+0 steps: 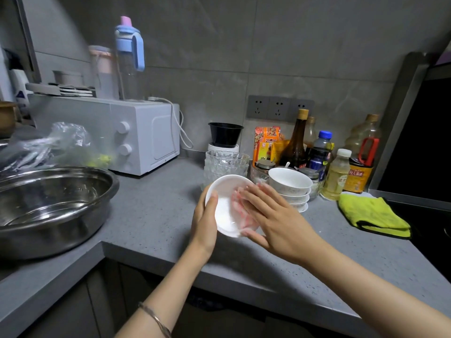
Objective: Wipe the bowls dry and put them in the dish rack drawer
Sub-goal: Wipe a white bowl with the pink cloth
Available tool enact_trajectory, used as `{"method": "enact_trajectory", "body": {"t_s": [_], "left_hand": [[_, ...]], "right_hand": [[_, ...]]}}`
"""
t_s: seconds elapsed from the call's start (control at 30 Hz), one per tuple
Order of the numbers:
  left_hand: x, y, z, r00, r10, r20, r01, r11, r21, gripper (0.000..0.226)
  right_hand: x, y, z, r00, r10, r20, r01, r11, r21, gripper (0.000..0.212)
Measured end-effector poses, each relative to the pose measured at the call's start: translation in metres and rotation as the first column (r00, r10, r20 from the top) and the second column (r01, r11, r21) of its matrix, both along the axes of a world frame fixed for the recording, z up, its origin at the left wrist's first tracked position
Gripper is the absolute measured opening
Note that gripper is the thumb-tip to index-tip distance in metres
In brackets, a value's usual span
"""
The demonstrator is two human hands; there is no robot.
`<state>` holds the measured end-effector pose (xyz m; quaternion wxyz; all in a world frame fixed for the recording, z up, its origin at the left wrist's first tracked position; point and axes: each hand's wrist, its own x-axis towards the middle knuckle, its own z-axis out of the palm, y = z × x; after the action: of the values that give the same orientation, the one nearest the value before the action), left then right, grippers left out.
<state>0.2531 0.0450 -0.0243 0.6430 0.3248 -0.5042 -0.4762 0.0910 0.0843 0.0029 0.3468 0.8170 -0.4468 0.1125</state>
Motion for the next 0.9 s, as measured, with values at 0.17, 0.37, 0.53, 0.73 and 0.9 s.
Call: {"method": "enact_trajectory", "body": {"t_s": [0.17,0.37,0.53,0.73,0.9], "left_hand": [[0.000,-0.002,-0.005,0.998,0.060,0.006,-0.060,0.998,-0.011,0.027],[-0.012,0.000,-0.008,0.998,0.048,-0.027,-0.047,0.998,0.049,0.025],[-0.005,-0.004,-0.010,0.998,0.015,-0.064,-0.007,0.991,0.137,0.025],[0.015,-0.011,-0.001,0.972,-0.195,0.133,0.170,0.969,0.178,0.023],[0.009,-0.005,-0.003,0.981,-0.192,0.039,0.182,0.966,0.181,0.039]], "right_hand": [[0.003,0.014,-0.017,0.997,0.021,-0.068,-0.014,0.994,0.111,0.075],[0.041,0.026,-0.025,0.978,-0.037,0.208,-0.032,0.947,0.320,0.072],[0.037,0.023,-0.023,0.933,0.060,0.356,-0.219,0.879,0.424,0.058],[0.000,-0.007,-0.013,0.973,0.176,-0.146,-0.163,0.982,0.094,0.029],[0.035,0.000,-0.021,0.996,0.017,0.083,-0.025,0.994,0.102,0.015]]}}
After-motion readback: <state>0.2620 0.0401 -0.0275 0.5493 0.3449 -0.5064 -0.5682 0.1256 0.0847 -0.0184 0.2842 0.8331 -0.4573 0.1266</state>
